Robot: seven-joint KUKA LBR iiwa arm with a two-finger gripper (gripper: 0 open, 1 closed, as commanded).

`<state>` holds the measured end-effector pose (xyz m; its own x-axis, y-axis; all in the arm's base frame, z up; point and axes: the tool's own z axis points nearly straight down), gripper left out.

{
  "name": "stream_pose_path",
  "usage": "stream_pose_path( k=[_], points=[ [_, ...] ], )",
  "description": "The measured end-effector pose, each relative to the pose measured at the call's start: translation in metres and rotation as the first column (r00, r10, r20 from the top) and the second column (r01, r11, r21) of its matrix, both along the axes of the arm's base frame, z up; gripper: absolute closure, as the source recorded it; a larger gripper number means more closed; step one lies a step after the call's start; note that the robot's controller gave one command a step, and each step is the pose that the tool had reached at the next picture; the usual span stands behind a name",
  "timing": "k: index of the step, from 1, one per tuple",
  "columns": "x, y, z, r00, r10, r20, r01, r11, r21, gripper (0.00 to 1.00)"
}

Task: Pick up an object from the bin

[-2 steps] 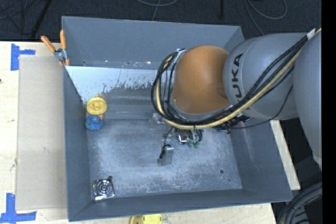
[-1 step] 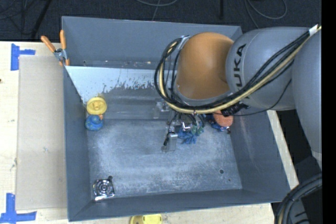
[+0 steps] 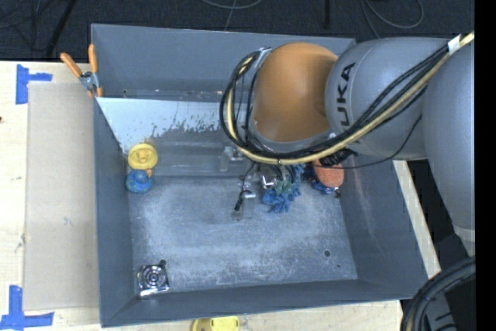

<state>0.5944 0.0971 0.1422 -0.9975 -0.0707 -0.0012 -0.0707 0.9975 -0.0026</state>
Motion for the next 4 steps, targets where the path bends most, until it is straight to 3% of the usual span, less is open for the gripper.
stream_pose_path(
  k=[1,2,3,4],
  points=[
    [0.007,-0.014,-0.02,0.999,0.053,0.003,-0.053,0.999,0.004,0.0],
    [0.013,-0.025,-0.031,1.0,-0.005,-0.005,0.005,1.0,0.002,0.0],
    [0.024,-0.027,-0.023,1.0,-0.02,0.0,0.02,1.0,0.003,0.0],
    [0.026,-0.08,-0.027,0.999,-0.051,0.0,0.051,0.999,0.004,0.0]
  ],
)
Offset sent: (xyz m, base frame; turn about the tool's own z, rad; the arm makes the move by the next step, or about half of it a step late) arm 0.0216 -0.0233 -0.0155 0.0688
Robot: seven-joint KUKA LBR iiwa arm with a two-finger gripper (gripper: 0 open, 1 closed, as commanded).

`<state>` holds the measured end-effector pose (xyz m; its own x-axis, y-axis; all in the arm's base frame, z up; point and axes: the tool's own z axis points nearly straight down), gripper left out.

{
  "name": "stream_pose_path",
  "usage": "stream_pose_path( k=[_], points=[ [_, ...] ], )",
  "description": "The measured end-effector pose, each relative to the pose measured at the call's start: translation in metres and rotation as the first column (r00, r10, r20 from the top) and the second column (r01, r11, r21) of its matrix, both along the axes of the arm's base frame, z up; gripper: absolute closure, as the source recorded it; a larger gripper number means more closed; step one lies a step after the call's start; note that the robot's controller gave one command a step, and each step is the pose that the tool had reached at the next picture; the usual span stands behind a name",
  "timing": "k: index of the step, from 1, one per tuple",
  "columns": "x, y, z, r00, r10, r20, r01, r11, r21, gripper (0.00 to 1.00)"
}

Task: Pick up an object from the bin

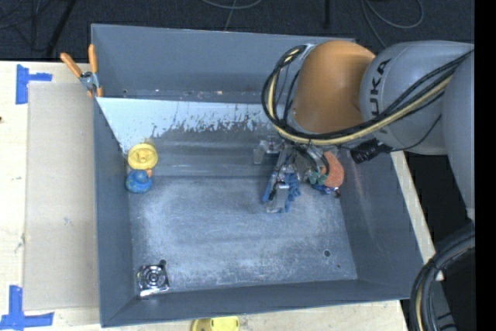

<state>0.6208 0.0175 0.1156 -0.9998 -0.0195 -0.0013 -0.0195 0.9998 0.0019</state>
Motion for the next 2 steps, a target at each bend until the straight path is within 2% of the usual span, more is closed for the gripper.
stream_pose_path(
  k=[1,2],
  points=[
    [-0.012,-0.031,0.009,0.994,-0.112,-0.002,0.112,0.994,-0.003,0.0],
    [-0.014,-0.043,-0.022,0.995,0.099,0.003,-0.099,0.995,-0.002,0.0]
  ],
)
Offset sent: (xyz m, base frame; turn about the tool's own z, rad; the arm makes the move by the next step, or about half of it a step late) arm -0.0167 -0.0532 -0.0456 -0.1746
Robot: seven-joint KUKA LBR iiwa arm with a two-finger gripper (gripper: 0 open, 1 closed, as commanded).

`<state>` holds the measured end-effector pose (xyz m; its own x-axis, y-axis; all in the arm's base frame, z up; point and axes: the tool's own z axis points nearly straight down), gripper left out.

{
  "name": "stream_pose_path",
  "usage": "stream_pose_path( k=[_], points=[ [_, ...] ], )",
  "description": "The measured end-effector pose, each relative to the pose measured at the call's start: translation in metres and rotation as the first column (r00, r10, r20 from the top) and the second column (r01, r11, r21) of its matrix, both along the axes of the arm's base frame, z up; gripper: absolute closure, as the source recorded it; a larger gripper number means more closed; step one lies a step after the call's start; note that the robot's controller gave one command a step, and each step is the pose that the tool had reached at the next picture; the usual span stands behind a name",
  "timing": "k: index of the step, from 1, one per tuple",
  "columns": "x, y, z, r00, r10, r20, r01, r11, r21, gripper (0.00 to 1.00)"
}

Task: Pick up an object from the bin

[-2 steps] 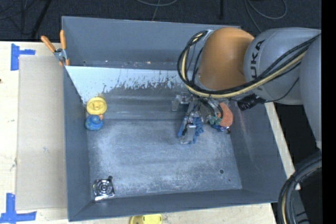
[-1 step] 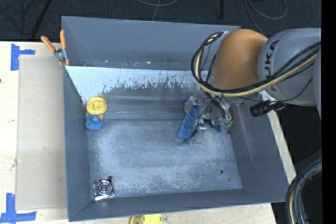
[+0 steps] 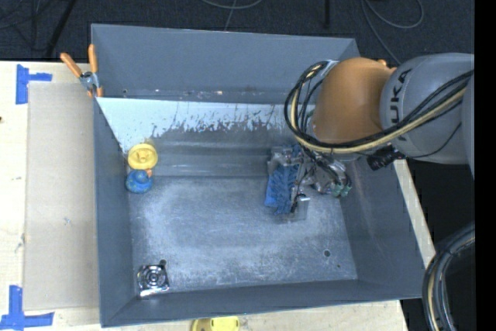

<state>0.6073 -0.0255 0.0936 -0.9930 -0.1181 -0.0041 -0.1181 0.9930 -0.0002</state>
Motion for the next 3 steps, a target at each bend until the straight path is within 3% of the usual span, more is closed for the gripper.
stream_pose_path(
  k=[1,2,3],
  points=[
    [0.002,-0.005,-0.023,0.993,-0.119,-0.003,0.119,0.993,0.002,1.0],
    [0.002,-0.005,-0.023,0.993,-0.119,-0.003,0.119,0.993,0.002,1.0],
    [-0.026,-0.004,0.101,0.992,-0.126,-0.004,0.126,0.992,0.001,1.0]
  ],
)
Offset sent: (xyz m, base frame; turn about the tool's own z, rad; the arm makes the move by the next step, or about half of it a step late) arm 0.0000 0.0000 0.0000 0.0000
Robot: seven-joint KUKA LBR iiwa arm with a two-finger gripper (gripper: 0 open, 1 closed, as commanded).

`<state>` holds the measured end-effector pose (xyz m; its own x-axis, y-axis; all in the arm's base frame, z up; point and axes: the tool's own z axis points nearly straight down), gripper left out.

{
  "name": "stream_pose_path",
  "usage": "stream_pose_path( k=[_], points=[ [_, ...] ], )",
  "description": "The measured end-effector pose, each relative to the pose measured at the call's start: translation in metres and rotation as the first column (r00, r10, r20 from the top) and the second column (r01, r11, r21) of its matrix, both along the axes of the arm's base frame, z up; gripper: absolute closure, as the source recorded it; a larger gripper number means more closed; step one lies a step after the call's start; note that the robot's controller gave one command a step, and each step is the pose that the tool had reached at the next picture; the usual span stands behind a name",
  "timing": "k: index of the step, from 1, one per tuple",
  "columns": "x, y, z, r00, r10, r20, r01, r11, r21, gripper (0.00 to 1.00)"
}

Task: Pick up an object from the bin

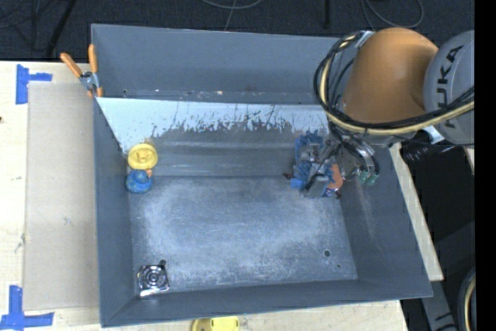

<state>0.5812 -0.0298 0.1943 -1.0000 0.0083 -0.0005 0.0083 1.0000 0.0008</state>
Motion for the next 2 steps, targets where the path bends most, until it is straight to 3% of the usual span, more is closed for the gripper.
stream_pose_path(
  k=[1,2],
  points=[
    [0.0,0.0,0.0,1.0,-0.001,0.0,0.001,1.0,0.0,1.0],
    [-0.008,-0.005,0.09,1.0,-0.006,0.001,0.006,1.0,0.0,1.0]
  ],
)
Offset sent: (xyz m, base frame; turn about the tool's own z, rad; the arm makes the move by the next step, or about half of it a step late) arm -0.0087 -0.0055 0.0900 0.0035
